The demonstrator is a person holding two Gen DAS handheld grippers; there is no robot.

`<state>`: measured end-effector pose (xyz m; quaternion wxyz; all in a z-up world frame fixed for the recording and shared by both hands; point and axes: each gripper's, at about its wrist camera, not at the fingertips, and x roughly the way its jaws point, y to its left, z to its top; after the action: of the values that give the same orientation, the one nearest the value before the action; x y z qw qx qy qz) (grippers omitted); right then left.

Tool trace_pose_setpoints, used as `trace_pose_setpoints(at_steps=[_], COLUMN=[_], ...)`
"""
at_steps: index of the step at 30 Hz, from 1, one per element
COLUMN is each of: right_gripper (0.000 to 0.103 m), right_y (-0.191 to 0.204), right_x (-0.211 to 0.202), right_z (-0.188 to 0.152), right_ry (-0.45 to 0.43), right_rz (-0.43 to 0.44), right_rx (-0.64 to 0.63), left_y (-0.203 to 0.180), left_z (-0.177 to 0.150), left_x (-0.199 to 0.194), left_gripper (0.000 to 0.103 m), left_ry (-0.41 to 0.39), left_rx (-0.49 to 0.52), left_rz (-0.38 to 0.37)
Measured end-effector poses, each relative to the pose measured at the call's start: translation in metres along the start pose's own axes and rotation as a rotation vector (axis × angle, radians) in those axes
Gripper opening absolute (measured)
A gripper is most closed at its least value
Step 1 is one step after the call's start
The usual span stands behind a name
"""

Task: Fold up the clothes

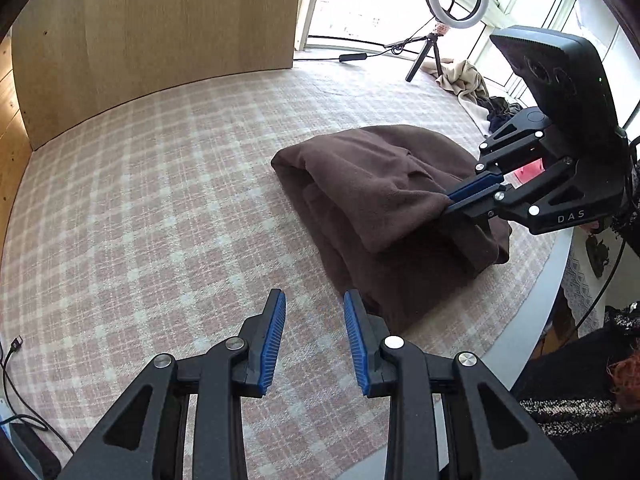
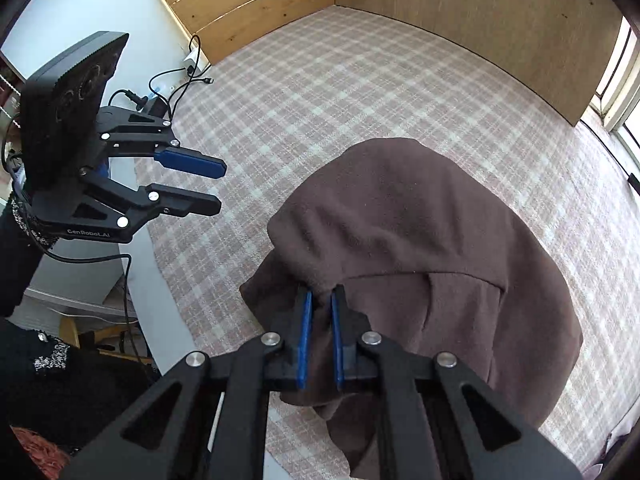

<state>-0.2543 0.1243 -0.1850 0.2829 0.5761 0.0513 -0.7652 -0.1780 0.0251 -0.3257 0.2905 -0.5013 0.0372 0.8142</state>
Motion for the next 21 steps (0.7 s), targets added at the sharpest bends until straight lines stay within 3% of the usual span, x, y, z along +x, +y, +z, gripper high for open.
trace_pose_setpoints(at_steps=[3, 6, 9, 12, 15, 18, 21], right_gripper=[0.009, 0.013, 0.013, 0.013, 0.013, 0.013, 0.011], right_y=[0.010, 0.002, -0.013, -0.031, -0.042, -0.060, -0.067], right_x=[0.034, 0.040, 0.002, -0.043, -0.041, 0.006, 0.065], right_z=[-0.012, -0.015, -0.013, 0.004, 0.038, 0.065, 0.070], right_ry=[0.085, 0.096, 0.055, -0.074, -0.167, -0.129, -0.053], right_rz=[0.058, 0.118, 0.227, 0.170, 0.093, 0.081, 0.013], right_rx=[0.008, 0.106, 0.184, 0.194, 0.165, 0.154, 0.115], left_y=[0.001, -0.010, -0.023, -0.037, -0.042, -0.036, -0.035], left_z=[0.014, 0.030, 0.046, 0.055, 0.045, 0.030, 0.024], left_x=[0.004, 0.012, 0.022, 0.042, 0.065, 0.080, 0.084], left_gripper=[0.028, 0.028, 0.028, 0.028, 0.028, 0.028, 0.028], left_ry=[-0.037, -0.074, -0.096, -0.070, 0.007, 0.046, 0.029], left_rx=[-0.031, -0.012, 0.013, 0.064, 0.066, 0.014, 0.002], left_rz=[-0.067, -0.116, -0.169, -0.178, -0.178, -0.195, -0.190])
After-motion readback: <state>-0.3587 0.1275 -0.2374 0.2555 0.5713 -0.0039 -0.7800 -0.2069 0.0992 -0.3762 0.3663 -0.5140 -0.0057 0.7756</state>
